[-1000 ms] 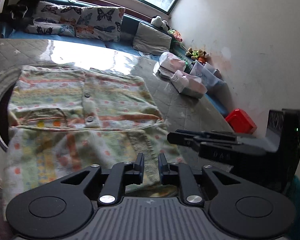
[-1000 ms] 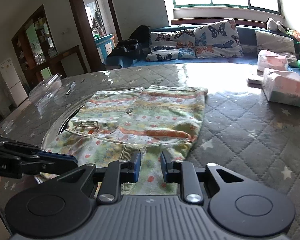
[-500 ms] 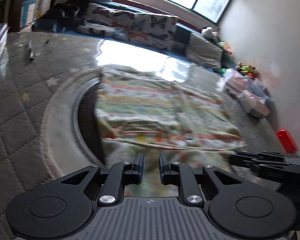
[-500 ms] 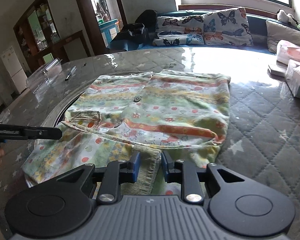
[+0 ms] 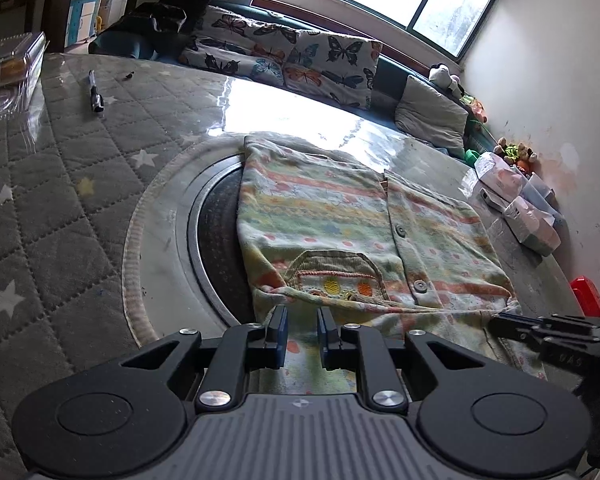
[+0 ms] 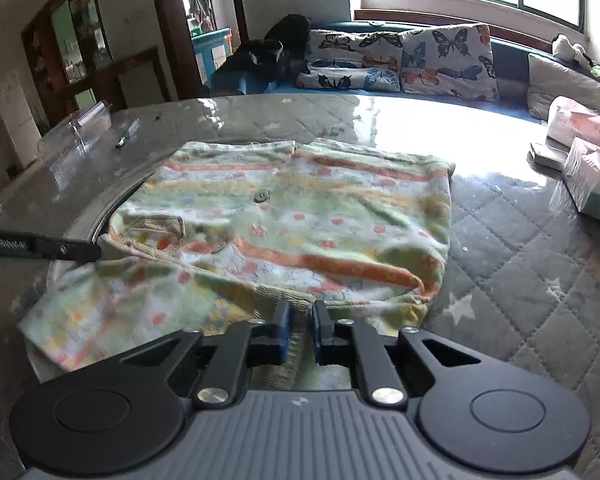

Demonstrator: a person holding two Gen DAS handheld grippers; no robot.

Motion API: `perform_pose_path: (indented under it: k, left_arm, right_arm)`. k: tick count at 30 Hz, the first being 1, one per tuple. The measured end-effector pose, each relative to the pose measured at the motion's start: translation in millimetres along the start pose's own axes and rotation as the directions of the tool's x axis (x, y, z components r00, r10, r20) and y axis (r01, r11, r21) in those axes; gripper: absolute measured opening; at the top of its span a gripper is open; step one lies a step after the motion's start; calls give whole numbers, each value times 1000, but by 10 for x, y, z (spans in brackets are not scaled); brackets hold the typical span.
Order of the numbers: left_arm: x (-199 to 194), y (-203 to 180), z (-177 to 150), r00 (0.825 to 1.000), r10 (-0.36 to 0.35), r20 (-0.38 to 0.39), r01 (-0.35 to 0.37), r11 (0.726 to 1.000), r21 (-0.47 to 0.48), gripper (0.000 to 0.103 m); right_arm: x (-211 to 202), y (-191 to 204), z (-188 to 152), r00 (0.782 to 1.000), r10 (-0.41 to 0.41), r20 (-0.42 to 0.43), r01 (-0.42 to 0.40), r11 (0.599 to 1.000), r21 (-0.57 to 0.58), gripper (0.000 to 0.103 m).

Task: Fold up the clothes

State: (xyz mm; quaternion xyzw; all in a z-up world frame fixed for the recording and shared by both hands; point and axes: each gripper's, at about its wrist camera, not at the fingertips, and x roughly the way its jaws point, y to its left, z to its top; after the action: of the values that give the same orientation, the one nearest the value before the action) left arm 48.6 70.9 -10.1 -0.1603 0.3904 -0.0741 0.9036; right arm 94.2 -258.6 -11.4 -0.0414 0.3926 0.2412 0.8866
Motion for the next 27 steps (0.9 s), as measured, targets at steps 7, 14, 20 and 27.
perform_pose_path:
  k: [7,14,20,27]
  left_arm:
    - [-141,-394,-25,996,-86,1,86,992,96,24]
    - [91,-781,-184,988,-142,-67,152,970,188,24]
    - [124,-771,-344,990,-113,-86,130,964,233,27]
    - [-67,-815,-508,991,-103,-86,124,946,299,38]
  right_arm:
    - [-212,229,94,995,98,29,-96,992,-80,17]
    - [-41,519,-32,986,158,-49,-164,972,-168,17]
    - [-191,419,-198,988,136,-76,-148,970,-191,19]
    - [-365,400,-356,991,101,-86,-119,966,-232,21]
